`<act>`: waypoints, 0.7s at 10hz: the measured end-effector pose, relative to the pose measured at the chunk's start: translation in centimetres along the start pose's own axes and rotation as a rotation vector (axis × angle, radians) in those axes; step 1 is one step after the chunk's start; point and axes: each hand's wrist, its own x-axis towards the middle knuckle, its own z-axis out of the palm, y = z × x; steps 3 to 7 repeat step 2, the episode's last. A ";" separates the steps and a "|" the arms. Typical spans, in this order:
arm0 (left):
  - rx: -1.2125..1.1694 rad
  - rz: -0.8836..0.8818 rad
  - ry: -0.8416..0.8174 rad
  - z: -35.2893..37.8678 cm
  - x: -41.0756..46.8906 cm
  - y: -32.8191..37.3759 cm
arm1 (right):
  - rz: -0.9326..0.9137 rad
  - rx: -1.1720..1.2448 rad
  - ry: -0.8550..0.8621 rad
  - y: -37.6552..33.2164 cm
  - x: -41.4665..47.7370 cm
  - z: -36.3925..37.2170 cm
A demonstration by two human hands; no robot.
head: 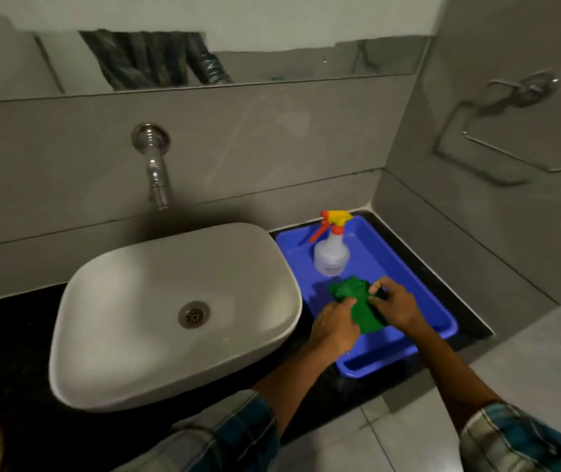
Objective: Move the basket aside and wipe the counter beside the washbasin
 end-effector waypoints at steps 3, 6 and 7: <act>0.381 0.132 -0.042 2.7 0.1 0.2 | 0.158 -0.611 -0.225 5.3 -0.4 1.7; 0.381 0.132 -0.042 2.7 0.1 0.2 | 0.158 -0.611 -0.225 5.3 -0.4 1.7; 0.381 0.132 -0.042 2.7 0.1 0.2 | 0.158 -0.611 -0.225 5.3 -0.4 1.7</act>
